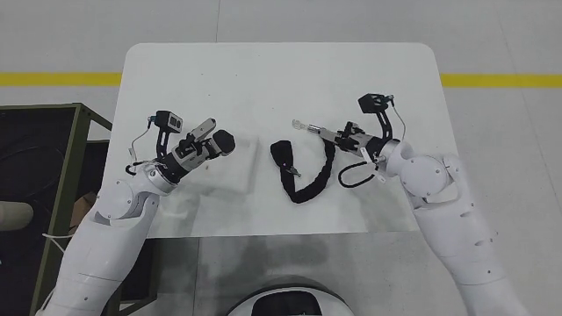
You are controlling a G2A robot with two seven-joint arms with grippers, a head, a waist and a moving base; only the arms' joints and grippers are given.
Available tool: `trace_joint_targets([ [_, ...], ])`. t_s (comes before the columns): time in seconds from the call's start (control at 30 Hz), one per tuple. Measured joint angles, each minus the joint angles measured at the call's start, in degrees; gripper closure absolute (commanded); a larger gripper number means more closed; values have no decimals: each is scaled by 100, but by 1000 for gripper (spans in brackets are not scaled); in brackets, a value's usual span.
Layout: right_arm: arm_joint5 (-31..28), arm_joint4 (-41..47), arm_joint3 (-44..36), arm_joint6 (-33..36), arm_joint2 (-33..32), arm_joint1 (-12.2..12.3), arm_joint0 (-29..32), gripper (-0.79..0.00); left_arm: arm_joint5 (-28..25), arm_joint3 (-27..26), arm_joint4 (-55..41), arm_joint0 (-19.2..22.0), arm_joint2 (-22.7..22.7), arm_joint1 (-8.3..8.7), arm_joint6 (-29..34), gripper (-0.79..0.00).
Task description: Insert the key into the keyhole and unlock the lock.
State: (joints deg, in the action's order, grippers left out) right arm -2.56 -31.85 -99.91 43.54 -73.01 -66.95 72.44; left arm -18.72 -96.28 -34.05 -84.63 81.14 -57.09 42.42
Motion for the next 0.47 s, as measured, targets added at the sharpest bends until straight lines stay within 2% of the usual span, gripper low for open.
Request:
trace_joint_targets([
  [0.03, -86, -113, -123, -144, -37, 9, 57, -699, 0, 0, 0, 0, 0, 0, 0, -785],
  [0.13, -113, -123, -149, -170, -54, 12, 79, -764, 0, 0, 0, 0, 0, 0, 0, -785],
  [0.2, -107, -116, -142, -158, -51, 11, 75, -781, 0, 0, 0, 0, 0, 0, 0, -785],
  [0.47, -106, -116, -142, -157, -51, 11, 75, -784, 0, 0, 0, 0, 0, 0, 0, -785],
])
